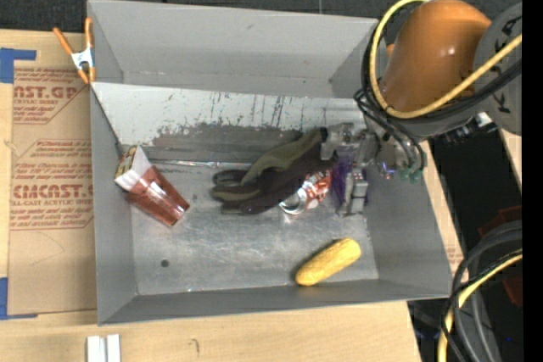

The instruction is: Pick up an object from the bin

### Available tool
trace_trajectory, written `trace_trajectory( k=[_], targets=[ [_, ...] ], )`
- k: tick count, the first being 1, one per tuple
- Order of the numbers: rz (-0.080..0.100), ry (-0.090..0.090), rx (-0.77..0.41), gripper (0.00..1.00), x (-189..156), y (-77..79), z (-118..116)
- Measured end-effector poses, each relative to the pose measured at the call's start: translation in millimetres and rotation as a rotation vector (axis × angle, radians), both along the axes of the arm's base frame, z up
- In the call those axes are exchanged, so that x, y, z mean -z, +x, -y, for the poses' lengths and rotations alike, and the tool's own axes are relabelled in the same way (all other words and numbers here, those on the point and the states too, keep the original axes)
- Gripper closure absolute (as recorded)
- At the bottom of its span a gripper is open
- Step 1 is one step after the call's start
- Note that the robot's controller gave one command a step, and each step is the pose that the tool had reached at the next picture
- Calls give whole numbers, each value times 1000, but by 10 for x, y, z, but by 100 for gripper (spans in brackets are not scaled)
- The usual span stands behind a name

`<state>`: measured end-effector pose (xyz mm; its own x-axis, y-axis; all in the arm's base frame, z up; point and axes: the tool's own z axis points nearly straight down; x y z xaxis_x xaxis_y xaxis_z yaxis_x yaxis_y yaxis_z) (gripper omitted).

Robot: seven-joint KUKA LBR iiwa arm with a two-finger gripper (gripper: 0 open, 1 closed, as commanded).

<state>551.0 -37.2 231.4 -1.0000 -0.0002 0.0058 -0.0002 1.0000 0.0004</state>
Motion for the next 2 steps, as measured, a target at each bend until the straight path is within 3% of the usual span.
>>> trace_trajectory(
  k=[1,2],
  targets=[
    [8,-1,0,0,-48,12,0],
    [2,1,-198,100,1454,83,68]
  ],
)
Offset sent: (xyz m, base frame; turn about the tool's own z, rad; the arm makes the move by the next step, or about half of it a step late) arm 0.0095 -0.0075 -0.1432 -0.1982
